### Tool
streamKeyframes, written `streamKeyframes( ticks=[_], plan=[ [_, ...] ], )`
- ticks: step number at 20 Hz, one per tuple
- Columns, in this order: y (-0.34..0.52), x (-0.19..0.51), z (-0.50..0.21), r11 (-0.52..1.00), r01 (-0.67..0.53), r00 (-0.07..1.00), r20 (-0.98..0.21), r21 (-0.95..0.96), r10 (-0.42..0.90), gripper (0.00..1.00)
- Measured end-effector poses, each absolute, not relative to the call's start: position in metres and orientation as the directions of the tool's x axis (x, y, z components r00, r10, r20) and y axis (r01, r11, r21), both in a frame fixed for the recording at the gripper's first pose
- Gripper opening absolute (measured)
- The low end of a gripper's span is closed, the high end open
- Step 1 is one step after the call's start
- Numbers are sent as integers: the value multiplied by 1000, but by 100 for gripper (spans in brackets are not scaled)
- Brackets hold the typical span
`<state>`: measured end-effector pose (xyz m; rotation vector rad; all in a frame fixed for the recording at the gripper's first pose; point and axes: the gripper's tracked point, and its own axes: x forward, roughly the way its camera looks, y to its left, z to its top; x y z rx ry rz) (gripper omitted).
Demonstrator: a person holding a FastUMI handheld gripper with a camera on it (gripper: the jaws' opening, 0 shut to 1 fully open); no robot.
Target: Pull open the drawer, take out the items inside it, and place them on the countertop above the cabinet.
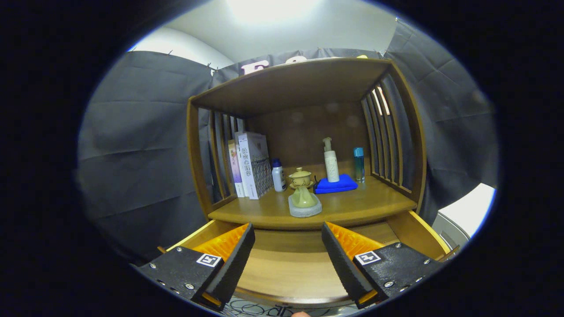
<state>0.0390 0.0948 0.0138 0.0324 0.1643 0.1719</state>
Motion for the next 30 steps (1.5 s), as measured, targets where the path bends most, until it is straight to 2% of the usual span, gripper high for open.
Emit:
streamKeyframes(
  ticks=[8,18,23,30],
  plan=[
    [87,-13,-14,977,-192,969,-142,96,204,95],
    [88,-63,-71,972,-233,956,-191,-25,224,94],
    [92,-61,-105,970,-239,940,-260,-48,219,95],
    [92,-46,-116,980,-188,951,-261,-62,165,94]
  ],
)
